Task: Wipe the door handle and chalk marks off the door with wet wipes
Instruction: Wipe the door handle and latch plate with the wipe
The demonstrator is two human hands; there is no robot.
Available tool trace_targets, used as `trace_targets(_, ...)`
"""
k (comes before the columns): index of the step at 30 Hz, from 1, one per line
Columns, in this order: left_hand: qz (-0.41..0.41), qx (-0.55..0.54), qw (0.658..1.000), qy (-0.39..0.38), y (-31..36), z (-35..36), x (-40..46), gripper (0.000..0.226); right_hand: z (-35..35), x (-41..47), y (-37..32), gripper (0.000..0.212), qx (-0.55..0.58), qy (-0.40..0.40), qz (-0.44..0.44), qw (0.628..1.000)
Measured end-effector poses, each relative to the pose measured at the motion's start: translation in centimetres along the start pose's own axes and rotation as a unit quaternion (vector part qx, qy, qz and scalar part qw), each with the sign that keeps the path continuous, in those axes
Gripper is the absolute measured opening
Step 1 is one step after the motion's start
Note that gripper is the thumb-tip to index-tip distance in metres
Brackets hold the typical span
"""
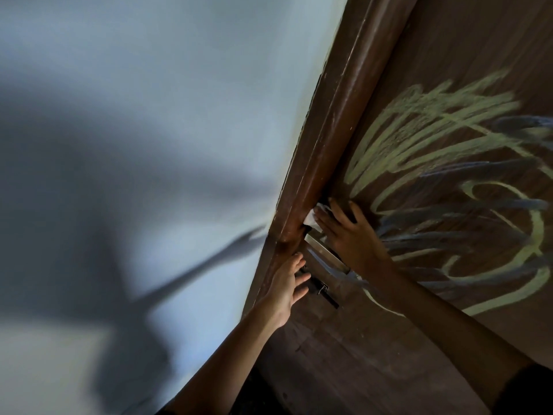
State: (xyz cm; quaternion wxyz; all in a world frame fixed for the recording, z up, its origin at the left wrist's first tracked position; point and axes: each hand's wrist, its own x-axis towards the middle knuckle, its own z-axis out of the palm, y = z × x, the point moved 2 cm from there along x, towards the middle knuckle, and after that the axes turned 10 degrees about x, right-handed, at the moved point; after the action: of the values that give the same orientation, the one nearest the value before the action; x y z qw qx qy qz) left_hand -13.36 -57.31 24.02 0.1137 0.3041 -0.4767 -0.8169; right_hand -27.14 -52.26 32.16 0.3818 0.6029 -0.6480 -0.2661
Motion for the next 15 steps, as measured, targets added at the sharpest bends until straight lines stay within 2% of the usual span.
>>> trace_targets(3, 0.024, 0.04, 0.999, -0.003, 1.0, 0.0, 0.0, 0.042, 0.1, -1.3, 0.0, 0.06, 0.013, 0.012, -0.013, 1.0)
trace_targets(6, 0.036, 0.055, 0.998, -0.012, 1.7, 0.1, -0.2, 0.041, -0.3, -2.4, 0.7, 0.044, 0.028, 0.081, -0.016, 0.996)
trace_targets(8, 0.043, 0.056, 0.997, -0.018, 1.9, 0.3, -0.3, 0.04, -0.6, -2.0, 1.3, 0.042, 0.038, 0.097, 0.005, 0.995)
trace_targets(15, 0.037, 0.074, 0.996, -0.019, 1.9, 0.1, -0.1, 0.041, 0.2, 0.0, -0.1, 0.059, 0.01, -0.008, -0.009, 1.0)
